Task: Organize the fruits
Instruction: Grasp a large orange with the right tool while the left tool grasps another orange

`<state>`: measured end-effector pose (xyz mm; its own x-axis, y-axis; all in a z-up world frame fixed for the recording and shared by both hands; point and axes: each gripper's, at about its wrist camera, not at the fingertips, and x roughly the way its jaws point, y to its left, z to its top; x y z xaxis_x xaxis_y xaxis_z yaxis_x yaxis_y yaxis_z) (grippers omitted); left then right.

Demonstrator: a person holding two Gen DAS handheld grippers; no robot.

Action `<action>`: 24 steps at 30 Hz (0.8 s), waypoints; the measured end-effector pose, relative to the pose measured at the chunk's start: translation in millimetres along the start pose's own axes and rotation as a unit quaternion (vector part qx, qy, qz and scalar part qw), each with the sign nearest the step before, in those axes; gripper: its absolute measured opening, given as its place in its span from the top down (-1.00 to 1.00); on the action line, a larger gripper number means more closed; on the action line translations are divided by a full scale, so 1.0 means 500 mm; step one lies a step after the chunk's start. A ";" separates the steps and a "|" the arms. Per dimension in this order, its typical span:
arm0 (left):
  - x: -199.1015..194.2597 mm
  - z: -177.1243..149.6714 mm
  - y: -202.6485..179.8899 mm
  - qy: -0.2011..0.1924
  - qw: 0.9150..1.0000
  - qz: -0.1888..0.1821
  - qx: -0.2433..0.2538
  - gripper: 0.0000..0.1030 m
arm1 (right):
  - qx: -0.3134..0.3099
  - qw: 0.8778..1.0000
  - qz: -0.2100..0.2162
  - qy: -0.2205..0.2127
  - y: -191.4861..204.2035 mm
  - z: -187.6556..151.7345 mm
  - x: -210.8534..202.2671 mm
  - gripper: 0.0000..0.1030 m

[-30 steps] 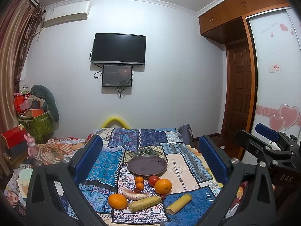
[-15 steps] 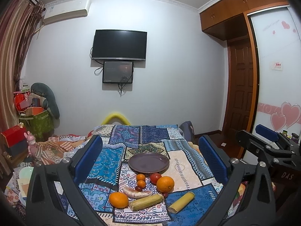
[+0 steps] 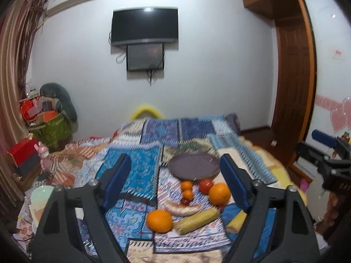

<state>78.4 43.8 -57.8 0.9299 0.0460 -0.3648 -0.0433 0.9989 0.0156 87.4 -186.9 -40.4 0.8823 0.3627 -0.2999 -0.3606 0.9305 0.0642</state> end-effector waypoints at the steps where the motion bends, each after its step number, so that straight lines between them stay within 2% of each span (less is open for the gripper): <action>1: 0.012 -0.003 0.009 0.009 1.000 0.000 0.000 -0.51 | -0.002 1.000 0.001 0.008 -0.003 -0.004 0.007 -0.81; 6: 0.080 -0.028 0.046 0.060 0.998 -0.003 -0.003 -0.44 | -0.018 0.999 0.009 0.046 -0.007 -0.017 0.056 -0.65; 13: 0.176 -0.074 0.088 0.119 0.993 0.007 -0.001 -0.44 | -0.020 0.994 0.041 0.097 -0.011 -0.047 0.123 -0.64; 16: 0.211 -0.100 0.109 0.152 0.988 -0.005 -0.013 -0.44 | -0.029 0.991 0.041 0.121 -0.007 -0.062 0.157 -0.65; 21: 0.271 -0.145 0.130 0.197 0.980 0.004 -0.028 -0.44 | -0.029 0.984 0.053 0.165 -0.008 -0.090 0.209 -0.65; 24: 0.299 -0.167 0.140 0.220 0.975 -0.002 -0.036 -0.44 | -0.025 0.979 0.065 0.193 -0.009 -0.109 0.241 -0.65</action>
<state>183.7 120.4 -188.9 0.6849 0.0208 -0.7283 -0.0801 0.9957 -0.0469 178.7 -150.2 -128.8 0.6513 0.4222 -0.6305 -0.4852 0.8706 0.0817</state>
